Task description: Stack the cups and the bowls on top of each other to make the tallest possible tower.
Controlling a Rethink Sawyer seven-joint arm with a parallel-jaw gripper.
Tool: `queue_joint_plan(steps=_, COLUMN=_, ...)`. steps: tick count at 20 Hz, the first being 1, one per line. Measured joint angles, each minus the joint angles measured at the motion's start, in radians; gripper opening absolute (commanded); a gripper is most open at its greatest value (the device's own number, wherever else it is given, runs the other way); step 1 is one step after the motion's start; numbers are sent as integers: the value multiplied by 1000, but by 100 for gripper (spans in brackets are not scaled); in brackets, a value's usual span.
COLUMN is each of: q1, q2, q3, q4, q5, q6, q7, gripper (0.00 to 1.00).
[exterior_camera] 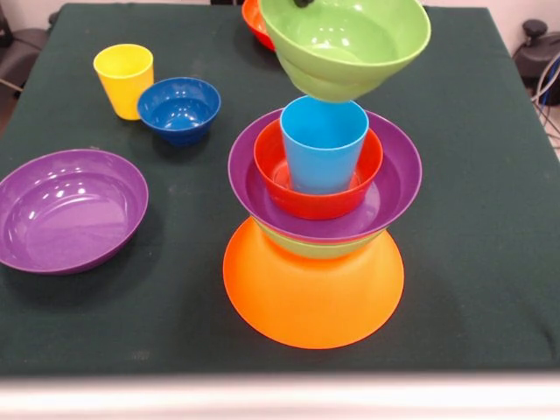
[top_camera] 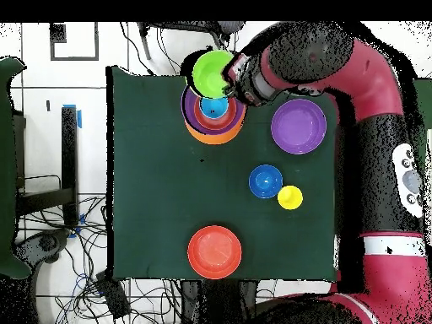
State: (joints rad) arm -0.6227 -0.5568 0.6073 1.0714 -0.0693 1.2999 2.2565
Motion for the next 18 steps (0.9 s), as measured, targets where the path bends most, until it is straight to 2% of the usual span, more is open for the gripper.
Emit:
queue_joint_plan(steps=10, q1=-25, q2=-16, q3=17, q4=122, q5=0, q6=-104, q7=0, gripper=0)
queue_joint_plan(steps=18, q1=-44, q2=-14, q3=21, q4=156, q5=0, q6=-131, q7=0, gripper=0)
